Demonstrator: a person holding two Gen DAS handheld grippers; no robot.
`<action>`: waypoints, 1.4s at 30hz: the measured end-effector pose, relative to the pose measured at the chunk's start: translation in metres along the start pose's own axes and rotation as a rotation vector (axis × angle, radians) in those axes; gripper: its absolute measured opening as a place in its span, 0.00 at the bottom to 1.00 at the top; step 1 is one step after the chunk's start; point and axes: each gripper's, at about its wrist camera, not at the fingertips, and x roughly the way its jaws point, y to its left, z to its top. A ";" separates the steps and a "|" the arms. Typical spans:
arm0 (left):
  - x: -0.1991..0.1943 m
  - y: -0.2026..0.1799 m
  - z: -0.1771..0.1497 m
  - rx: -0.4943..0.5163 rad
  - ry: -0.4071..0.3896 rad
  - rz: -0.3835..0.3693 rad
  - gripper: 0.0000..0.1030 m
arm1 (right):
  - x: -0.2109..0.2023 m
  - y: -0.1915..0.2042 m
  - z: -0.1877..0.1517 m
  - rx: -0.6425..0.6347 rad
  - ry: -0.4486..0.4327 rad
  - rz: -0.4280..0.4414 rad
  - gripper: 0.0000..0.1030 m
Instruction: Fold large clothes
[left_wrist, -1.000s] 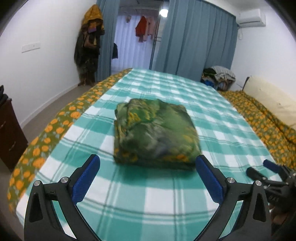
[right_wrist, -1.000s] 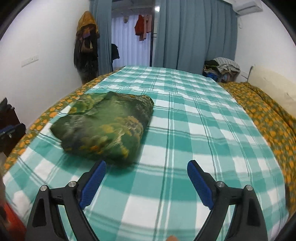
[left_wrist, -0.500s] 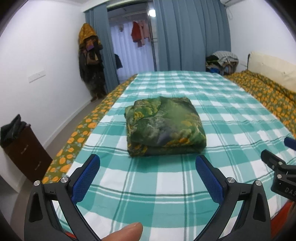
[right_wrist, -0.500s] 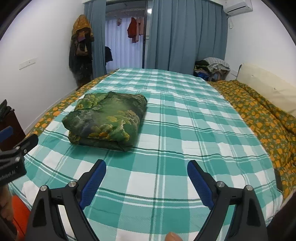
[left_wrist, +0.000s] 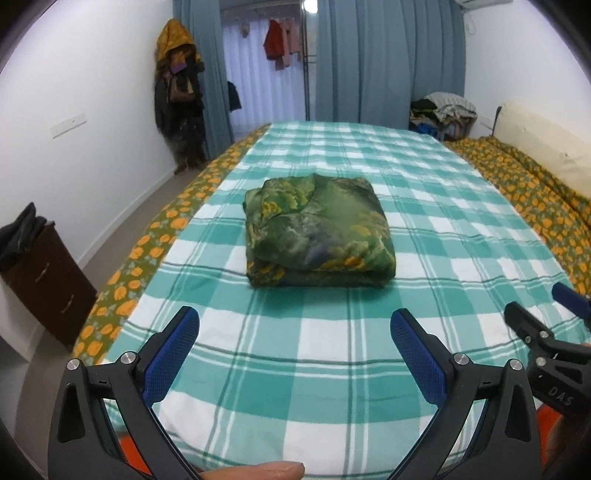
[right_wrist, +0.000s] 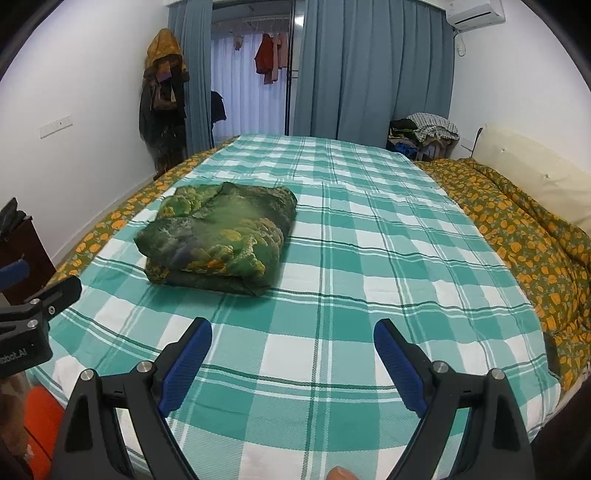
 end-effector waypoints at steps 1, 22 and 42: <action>-0.002 0.000 0.000 0.001 0.004 -0.001 1.00 | -0.002 0.000 0.001 0.001 0.000 0.000 0.89; -0.017 0.007 -0.002 0.005 0.031 0.046 1.00 | -0.024 0.020 0.008 -0.026 0.017 0.031 0.89; -0.021 0.003 0.000 0.018 0.027 0.032 0.99 | -0.027 0.019 0.009 -0.032 0.028 0.029 0.89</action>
